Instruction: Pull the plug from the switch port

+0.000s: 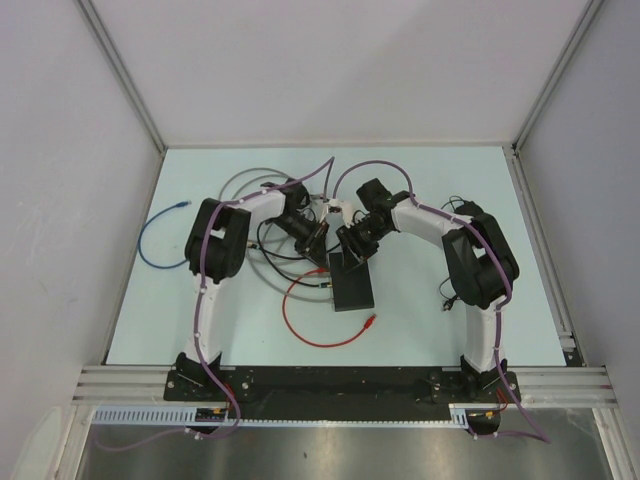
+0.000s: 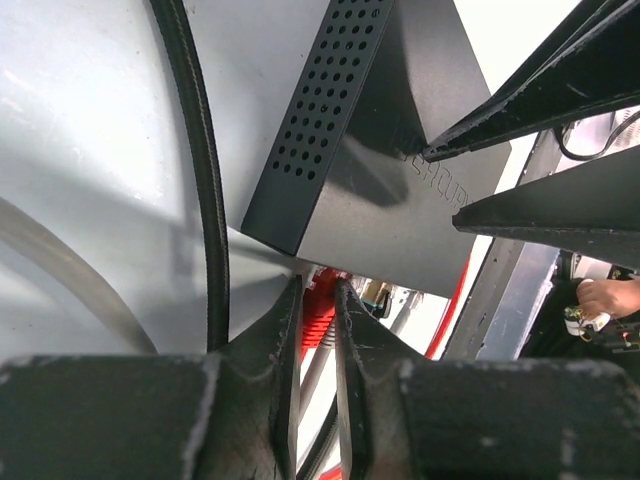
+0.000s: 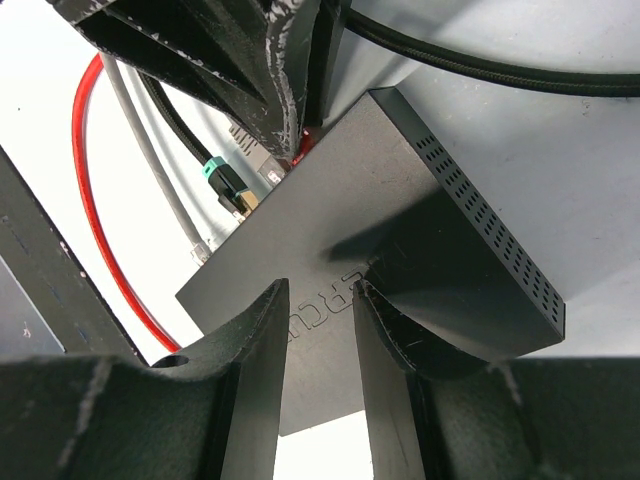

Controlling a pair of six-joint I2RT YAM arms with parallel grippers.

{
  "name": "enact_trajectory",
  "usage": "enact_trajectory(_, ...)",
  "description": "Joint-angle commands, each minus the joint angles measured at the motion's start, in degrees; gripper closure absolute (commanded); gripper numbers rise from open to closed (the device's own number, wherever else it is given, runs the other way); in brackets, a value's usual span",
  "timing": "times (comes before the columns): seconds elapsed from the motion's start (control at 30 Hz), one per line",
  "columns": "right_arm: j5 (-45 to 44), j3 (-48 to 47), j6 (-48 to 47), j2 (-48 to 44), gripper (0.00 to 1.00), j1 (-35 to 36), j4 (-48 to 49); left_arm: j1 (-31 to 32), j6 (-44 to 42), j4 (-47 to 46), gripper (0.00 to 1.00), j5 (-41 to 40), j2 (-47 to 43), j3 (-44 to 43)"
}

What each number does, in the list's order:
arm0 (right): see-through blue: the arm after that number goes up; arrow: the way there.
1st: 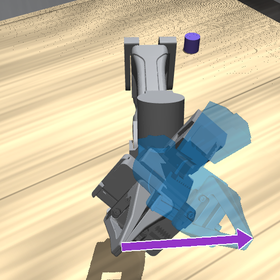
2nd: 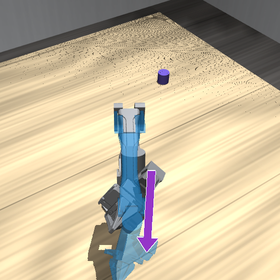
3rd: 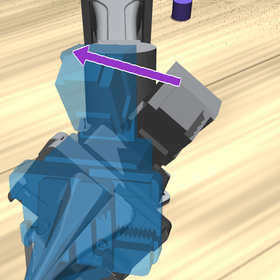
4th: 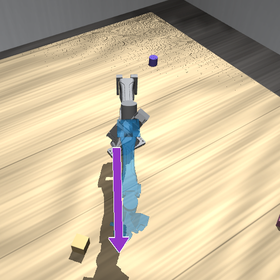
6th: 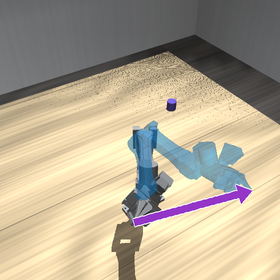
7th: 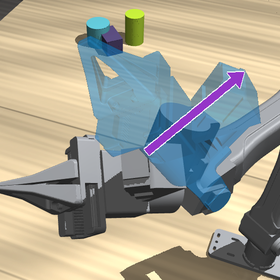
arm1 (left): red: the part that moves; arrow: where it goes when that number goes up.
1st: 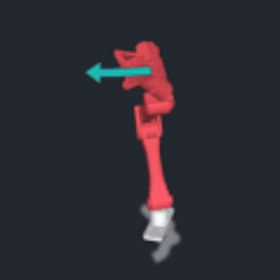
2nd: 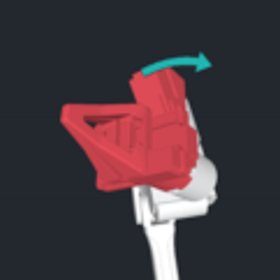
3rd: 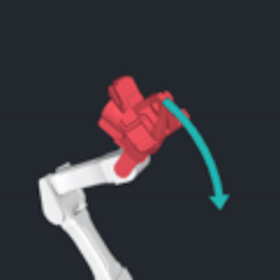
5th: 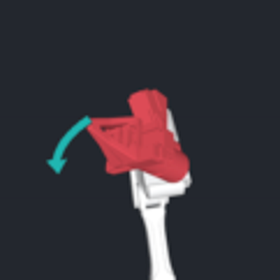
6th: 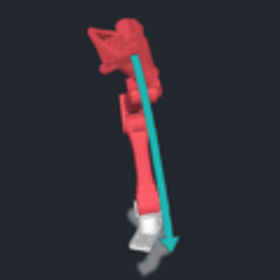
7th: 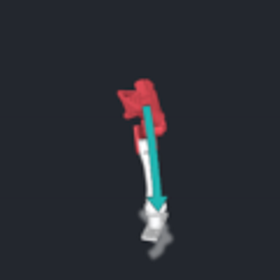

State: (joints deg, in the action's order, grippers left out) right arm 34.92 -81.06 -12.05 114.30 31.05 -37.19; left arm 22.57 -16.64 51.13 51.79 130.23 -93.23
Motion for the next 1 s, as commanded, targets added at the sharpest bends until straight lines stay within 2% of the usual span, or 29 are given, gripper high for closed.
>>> enact_trajectory(0.0,-6.18,2.48,-2.01,3.21,0.61,1.30,-0.60,-1.12,-1.91,-3.13,1.00,-4.69,-0.94,3.65)
enact_trajectory(0.03,-6.18,2.40,-1.92,3.21,0.62,1.38,-0.60,-0.86,-1.81,-3.93,1.00,-4.42,-2.08,6.54)
enact_trajectory(0.13,-6.35,2.48,-1.92,3.21,0.61,1.21,-0.52,-0.24,-2.78,-3.94,1.00,-4.50,-2.44,8.07)
enact_trajectory(0.43,-6.09,2.39,-1.92,3.30,0.62,1.38,-0.51,-2.00,-3.48,1.33,1.00,-6.18,1.25,-3.44)
enact_trajectory(0.73,-6.35,2.39,-2.01,3.30,0.61,1.38,-0.60,-1.47,-4.53,-0.60,1.00,-5.03,-1.21,5.25)
enact_trajectory(0.87,-6.18,2.39,-2.10,3.47,0.61,1.38,-0.52,-2.17,-5.24,-0.07,1.00,-6.09,-1.12,4.38)
enact_trajectory(0.97,-6.09,2.39,-2.18,3.56,0.61,1.38,-0.51,-3.32,-5.68,1.51,1.00,-7.23,-0.16,0.60)
